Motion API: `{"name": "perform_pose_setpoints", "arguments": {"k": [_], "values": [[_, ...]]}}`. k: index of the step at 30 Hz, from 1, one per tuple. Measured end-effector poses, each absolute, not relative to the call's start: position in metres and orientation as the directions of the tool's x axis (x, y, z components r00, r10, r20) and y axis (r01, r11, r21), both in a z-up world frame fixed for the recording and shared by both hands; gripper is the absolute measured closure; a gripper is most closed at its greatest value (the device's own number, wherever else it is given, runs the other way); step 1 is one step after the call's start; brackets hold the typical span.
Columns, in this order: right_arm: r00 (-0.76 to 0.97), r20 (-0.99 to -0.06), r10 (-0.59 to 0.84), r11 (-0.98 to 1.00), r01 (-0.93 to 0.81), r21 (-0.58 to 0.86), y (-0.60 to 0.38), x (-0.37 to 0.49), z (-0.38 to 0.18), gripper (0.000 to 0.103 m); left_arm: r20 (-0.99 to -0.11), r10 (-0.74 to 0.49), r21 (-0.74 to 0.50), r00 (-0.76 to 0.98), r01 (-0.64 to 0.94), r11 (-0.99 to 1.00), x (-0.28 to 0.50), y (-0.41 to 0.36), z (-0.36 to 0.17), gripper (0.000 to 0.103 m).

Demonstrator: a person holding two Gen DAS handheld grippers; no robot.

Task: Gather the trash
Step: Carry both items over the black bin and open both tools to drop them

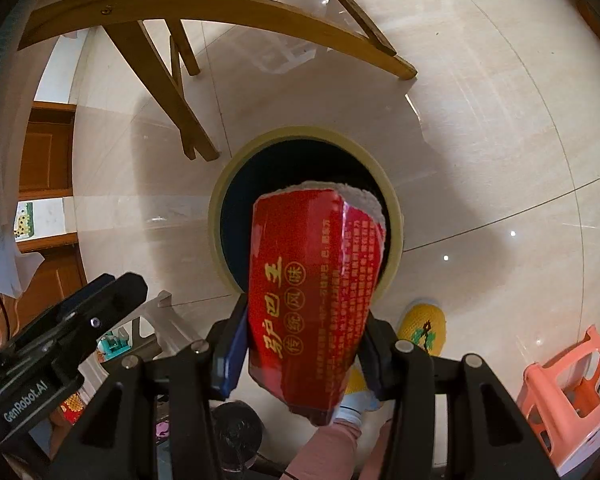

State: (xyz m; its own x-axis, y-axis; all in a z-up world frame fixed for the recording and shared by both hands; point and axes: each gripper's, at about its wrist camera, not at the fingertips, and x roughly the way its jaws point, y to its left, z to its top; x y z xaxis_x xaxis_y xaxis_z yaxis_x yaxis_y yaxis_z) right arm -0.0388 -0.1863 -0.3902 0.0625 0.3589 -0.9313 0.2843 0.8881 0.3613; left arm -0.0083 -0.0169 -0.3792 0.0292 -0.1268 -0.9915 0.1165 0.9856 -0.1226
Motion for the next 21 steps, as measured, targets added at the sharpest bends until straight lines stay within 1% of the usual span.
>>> {"name": "perform_pose_setpoints", "arguments": {"k": [5,11,12,14,15,16,21], "values": [[0.056,-0.927,0.370,0.888,0.273,0.370,-0.179,-0.032,-0.388,0.052,-0.996,-0.078,-0.074,0.037,0.106,0.992,-0.008,-0.006,-0.375,0.046],[0.062,-0.928,0.367,0.895,0.249,0.371,-0.168,-0.020,-0.385,0.049,-0.996,-0.067,-0.062,0.062,0.070,0.996,-0.010,0.012,-0.361,0.046],[0.063,-0.929,0.365,0.896,0.247,0.369,-0.166,-0.019,-0.383,0.046,-0.996,-0.065,-0.061,0.064,0.066,0.996,-0.011,0.014,-0.359,0.046],[0.069,-0.933,0.354,0.903,0.236,0.360,-0.163,-0.016,-0.379,0.036,-0.996,-0.064,-0.060,0.067,0.054,0.997,-0.014,0.021,-0.356,0.046],[0.074,-0.935,0.346,0.907,0.228,0.354,-0.161,-0.015,-0.376,0.029,-0.996,-0.064,-0.061,0.068,0.048,0.997,-0.014,0.023,-0.354,0.046],[0.079,-0.936,0.342,0.910,0.220,0.351,-0.159,-0.014,-0.373,0.028,-0.996,-0.065,-0.062,0.069,0.042,0.997,-0.015,0.026,-0.351,0.046],[0.092,-0.940,0.329,0.919,0.197,0.342,-0.152,-0.011,-0.357,0.028,-0.995,-0.065,-0.064,0.077,0.014,0.998,-0.019,0.040,-0.335,0.046]]}}
